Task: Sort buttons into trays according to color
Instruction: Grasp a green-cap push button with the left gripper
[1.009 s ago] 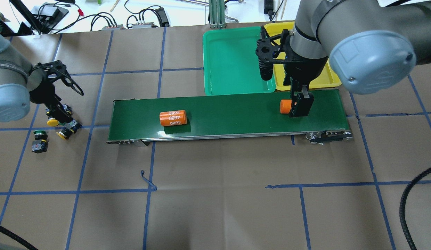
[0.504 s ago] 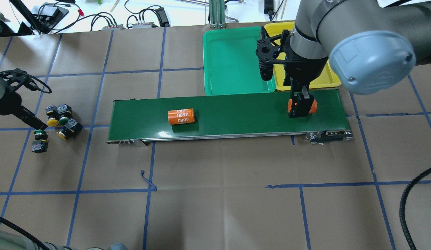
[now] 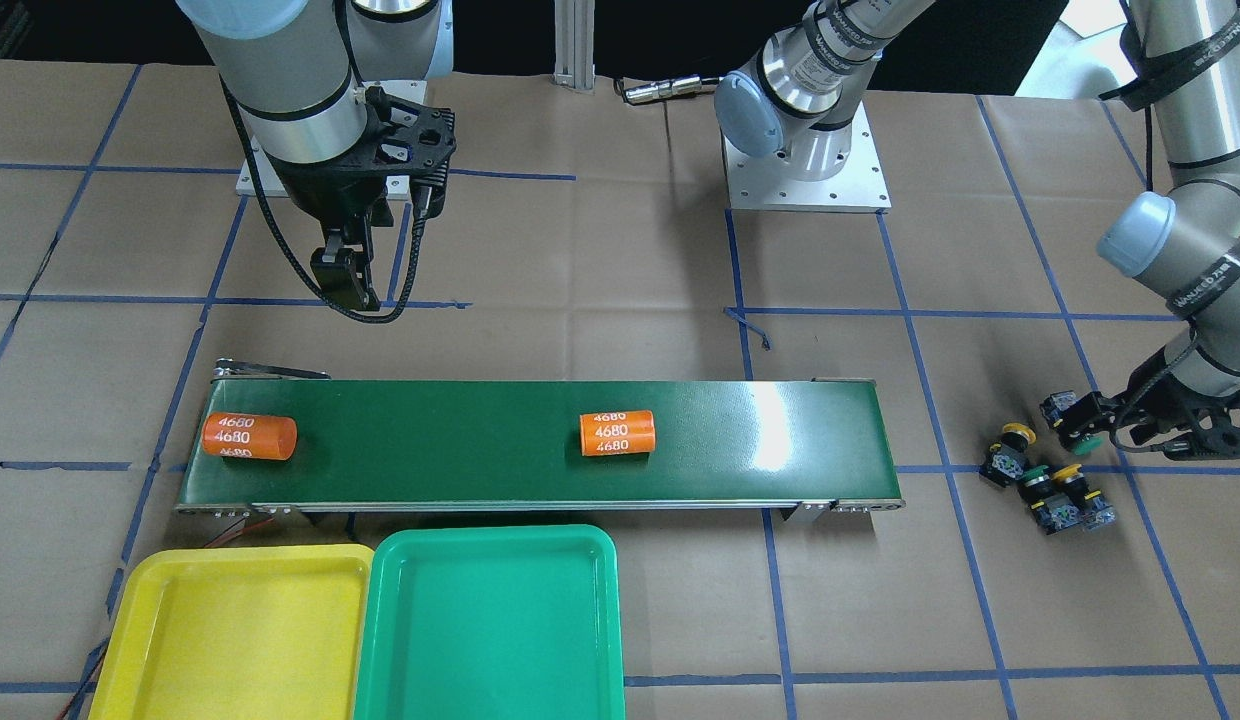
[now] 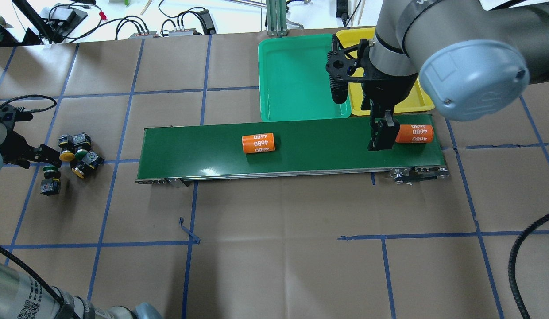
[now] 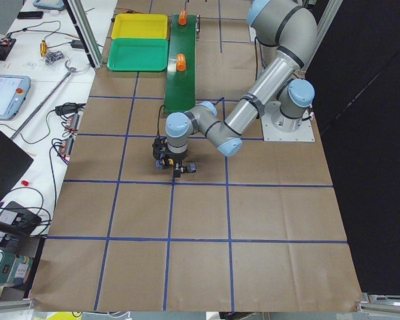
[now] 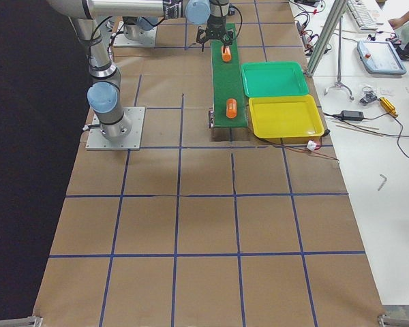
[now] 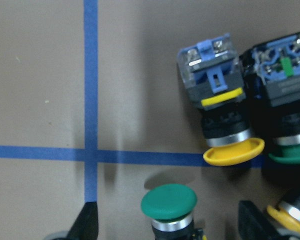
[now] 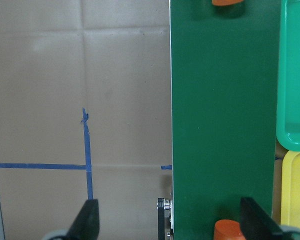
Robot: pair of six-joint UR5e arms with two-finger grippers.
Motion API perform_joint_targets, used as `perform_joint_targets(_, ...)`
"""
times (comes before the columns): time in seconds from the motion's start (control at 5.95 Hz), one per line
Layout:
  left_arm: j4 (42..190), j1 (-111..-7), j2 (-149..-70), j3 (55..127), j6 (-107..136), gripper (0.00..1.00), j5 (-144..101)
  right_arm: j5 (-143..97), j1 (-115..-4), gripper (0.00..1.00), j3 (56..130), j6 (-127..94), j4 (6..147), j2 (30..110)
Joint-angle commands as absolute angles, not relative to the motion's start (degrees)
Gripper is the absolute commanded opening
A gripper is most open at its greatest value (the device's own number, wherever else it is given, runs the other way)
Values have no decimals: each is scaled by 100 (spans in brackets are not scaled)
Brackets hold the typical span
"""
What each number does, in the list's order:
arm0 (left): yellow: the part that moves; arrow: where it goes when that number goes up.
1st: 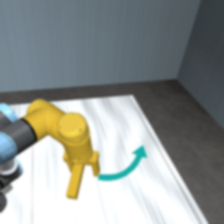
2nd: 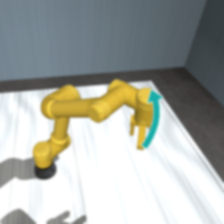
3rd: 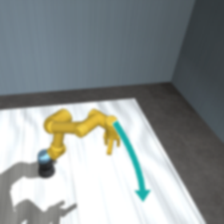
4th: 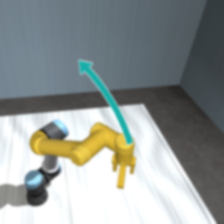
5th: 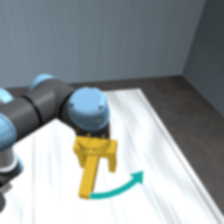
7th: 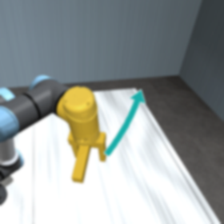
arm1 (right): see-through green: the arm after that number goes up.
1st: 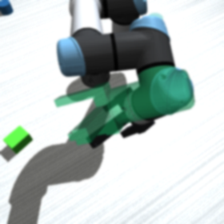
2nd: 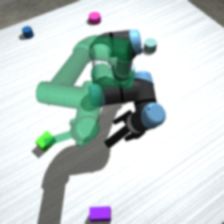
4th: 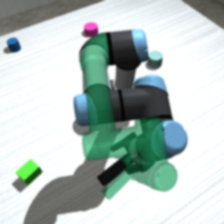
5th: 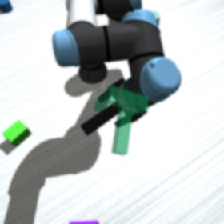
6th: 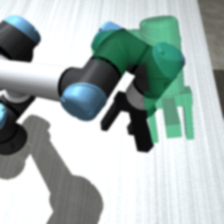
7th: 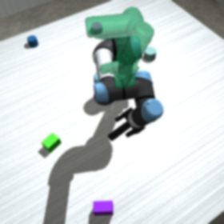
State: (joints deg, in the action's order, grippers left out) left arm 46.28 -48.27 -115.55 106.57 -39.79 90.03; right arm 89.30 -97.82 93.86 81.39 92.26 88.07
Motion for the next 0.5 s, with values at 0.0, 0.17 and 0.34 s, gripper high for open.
perform_joint_targets(0.0,4571,-4772,-11619,10941,-3920,88,9122,8930,-9782,100,9387,8139,9228,8807)
perform_joint_targets(0.17,4570,-4764,-11576,10881,-4181,42,9158,8930,-9782,100,9387,8139,9220,8798)
perform_joint_targets(0.34,4588,-4764,-11506,10872,-4523,18,9150,8930,-9782,100,9387,8139,9228,8798)
